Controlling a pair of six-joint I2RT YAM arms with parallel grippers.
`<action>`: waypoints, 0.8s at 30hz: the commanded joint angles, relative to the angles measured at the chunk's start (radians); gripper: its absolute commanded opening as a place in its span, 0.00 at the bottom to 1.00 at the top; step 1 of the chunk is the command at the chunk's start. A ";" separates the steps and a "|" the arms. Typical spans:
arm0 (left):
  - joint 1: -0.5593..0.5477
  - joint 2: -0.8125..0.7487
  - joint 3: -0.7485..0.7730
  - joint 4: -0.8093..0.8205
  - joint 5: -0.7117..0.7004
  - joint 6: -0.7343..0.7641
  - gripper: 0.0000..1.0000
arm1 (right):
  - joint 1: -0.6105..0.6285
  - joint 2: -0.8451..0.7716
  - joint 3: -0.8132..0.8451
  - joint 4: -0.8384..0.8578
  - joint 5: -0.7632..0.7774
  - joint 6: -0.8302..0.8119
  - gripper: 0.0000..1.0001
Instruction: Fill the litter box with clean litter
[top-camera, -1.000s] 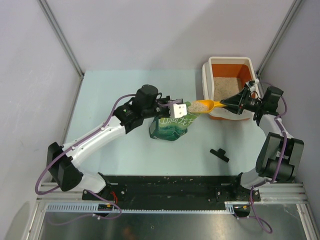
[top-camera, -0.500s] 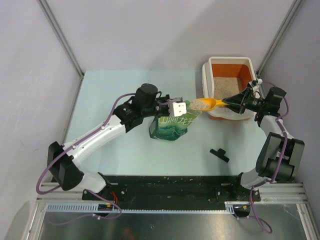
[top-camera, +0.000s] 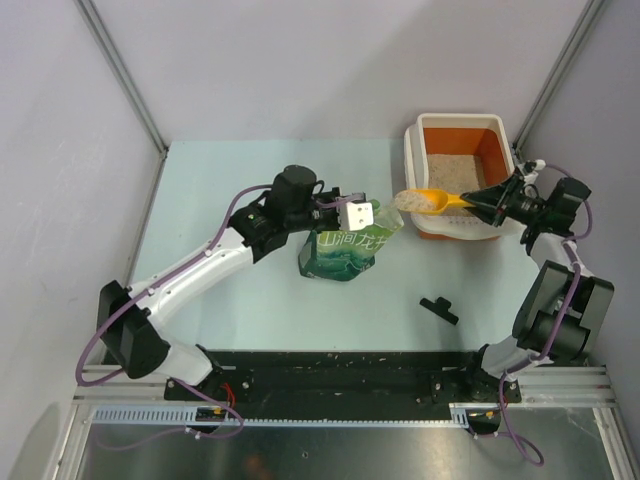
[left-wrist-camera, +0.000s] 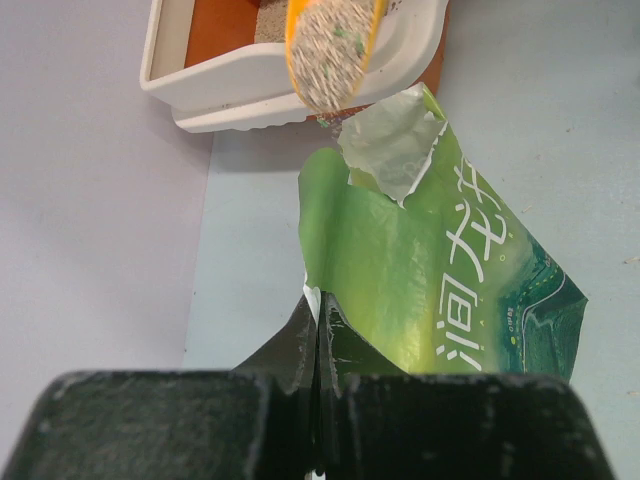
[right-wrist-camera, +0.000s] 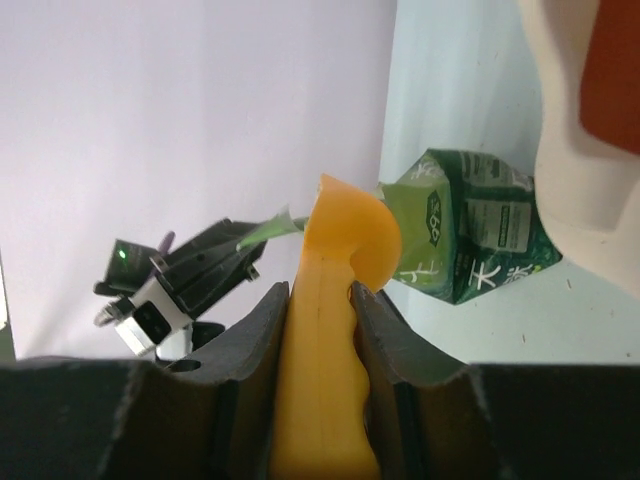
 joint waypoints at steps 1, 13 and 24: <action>0.001 0.010 0.054 0.048 0.034 0.019 0.00 | -0.071 0.038 0.006 0.289 -0.002 0.210 0.00; 0.001 0.014 0.054 0.050 0.023 0.024 0.00 | -0.246 0.132 0.026 0.418 0.159 0.218 0.00; -0.001 -0.003 0.044 0.045 0.010 0.032 0.00 | -0.271 0.063 0.087 0.097 0.478 -0.134 0.00</action>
